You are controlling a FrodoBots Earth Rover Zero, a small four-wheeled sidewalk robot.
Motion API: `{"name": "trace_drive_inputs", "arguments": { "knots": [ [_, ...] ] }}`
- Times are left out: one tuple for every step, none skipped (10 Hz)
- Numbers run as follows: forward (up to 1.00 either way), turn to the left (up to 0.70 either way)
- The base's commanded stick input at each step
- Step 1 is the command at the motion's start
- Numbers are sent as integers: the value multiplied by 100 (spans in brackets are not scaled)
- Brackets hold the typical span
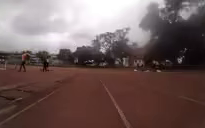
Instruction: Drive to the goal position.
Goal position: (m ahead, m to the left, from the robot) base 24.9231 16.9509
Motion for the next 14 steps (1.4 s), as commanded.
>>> {"name": "trace_drive_inputs", "arguments": {
  "knots": [
    [70, 0],
    [70, 0],
    [70, 0],
    [70, 0],
    [70, 0],
    [70, 3],
    [70, 7],
    [70, 9],
    [70, 13],
    [70, 7],
    [70, 0],
    [70, 0],
    [70, 0],
    [70, 0]
  ]
}}
